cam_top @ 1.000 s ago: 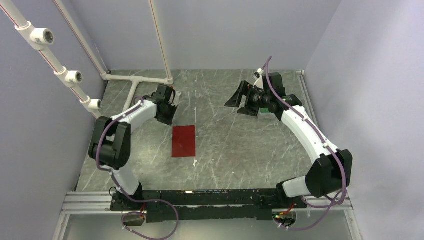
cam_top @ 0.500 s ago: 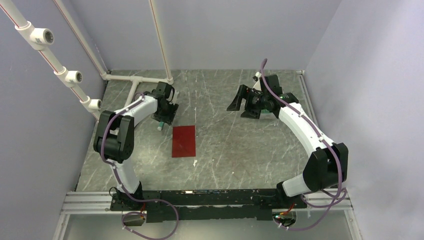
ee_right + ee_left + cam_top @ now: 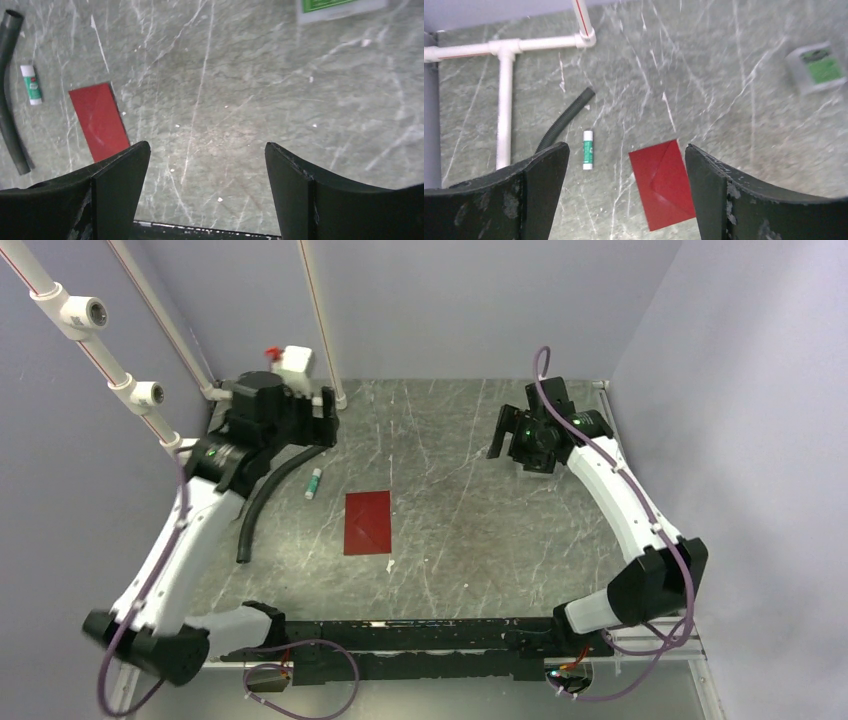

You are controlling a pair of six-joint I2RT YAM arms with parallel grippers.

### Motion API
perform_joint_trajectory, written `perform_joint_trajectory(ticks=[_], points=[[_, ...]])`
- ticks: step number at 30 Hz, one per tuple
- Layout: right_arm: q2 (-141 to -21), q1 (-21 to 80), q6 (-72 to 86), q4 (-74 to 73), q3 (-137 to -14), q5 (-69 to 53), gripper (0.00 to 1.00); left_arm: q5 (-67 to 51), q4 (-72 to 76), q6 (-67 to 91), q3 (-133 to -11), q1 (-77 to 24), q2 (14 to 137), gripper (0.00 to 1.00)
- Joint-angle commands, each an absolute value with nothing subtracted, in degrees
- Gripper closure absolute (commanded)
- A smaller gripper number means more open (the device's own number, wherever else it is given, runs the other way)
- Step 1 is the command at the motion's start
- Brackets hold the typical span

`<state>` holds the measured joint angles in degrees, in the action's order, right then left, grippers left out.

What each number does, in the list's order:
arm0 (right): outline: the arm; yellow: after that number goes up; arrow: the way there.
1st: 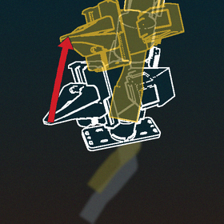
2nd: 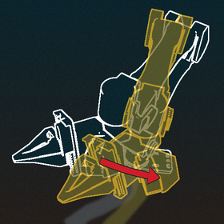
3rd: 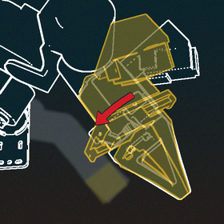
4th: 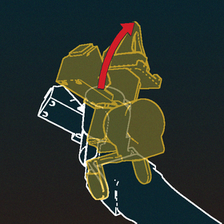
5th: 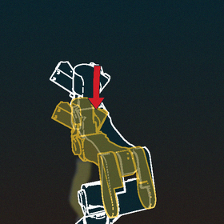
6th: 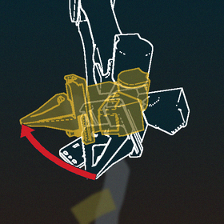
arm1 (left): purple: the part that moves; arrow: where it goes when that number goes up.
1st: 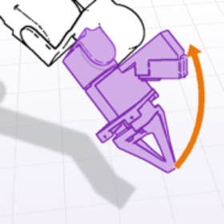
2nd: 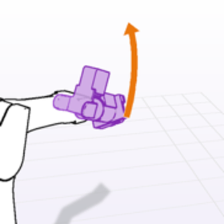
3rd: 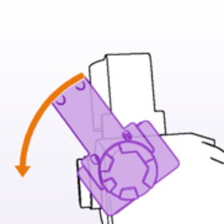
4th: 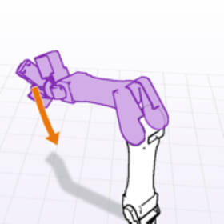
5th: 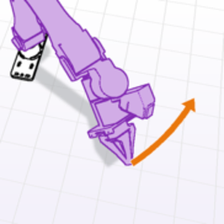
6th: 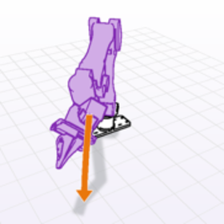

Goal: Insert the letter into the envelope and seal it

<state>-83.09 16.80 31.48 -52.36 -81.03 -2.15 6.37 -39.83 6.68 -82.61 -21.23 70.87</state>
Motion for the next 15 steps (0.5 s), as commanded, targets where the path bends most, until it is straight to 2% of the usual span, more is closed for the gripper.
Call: perform_joint_trajectory(ticks=[1,9,15], points=[[-74.8,16.6,31.9,-55.1,-82.8,8.0,0.11,9.2,-46.8,14.3,-82.9,-20.9,63.4,0.08],[-62.6,16.6,33.9,-55.3,-83.1,16.0,0.04,15.0,-50.4,18.5,-79.3,-20.9,45.4,0.07],[-54.3,16.6,31.0,-54.1,-83.9,19.8,0.00,13.7,-51.8,18.7,-74.4,-20.9,33.5,0.07]])
